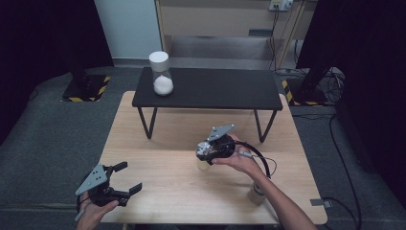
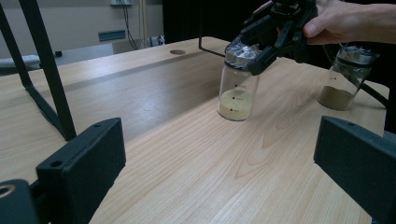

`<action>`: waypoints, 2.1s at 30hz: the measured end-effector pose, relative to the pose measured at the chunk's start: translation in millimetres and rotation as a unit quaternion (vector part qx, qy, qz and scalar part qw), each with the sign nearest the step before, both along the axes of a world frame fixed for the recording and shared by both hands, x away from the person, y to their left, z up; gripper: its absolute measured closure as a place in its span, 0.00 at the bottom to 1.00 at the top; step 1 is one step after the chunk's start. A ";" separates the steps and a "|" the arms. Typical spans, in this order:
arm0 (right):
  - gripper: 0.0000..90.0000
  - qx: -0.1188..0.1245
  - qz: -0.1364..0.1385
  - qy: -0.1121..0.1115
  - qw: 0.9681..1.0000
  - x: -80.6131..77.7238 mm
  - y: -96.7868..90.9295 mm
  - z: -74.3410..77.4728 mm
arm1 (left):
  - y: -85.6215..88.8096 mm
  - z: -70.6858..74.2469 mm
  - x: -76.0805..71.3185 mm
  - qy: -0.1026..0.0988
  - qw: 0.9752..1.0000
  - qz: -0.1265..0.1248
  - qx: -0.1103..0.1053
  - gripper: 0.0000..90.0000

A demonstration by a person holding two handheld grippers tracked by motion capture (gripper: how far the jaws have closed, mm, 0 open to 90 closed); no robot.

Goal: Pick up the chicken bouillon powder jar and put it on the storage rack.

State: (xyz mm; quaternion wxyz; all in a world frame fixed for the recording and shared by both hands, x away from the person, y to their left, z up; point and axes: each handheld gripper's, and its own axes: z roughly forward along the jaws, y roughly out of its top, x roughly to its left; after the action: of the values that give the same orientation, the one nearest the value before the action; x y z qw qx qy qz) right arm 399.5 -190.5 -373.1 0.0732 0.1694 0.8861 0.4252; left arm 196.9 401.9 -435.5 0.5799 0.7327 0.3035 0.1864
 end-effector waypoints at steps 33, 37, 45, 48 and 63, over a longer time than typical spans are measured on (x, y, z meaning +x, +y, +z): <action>0.39 0.023 -0.017 -0.012 1.000 0.1 -23.5 41.4 | 1.0 -0.3 0.4 0.001 1.000 0.000 -0.001 0.01; 0.39 0.031 -0.021 -0.011 0.999 0.3 -29.0 48.4 | 1.1 -0.5 0.6 0.002 1.000 0.001 -0.002 0.01; 0.39 0.046 -0.030 -0.017 0.998 -0.9 -39.0 65.5 | 0.9 -0.6 1.1 0.003 1.000 0.000 -0.001 0.01; 0.39 0.048 -0.032 -0.016 0.998 -0.5 -41.9 71.7 | 1.0 -0.7 1.2 0.003 1.000 0.000 -0.002 0.01; 0.39 0.063 -0.038 -0.018 0.997 -1.1 -56.8 104.2 | 1.1 -1.2 1.7 0.005 1.000 0.000 -0.002 0.01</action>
State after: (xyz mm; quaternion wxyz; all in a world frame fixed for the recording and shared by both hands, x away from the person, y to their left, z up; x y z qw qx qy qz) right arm 398.5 -247.4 -268.8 0.0944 0.1998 0.8492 0.4796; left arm 198.7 403.0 -436.8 0.5801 0.7322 0.3070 0.1822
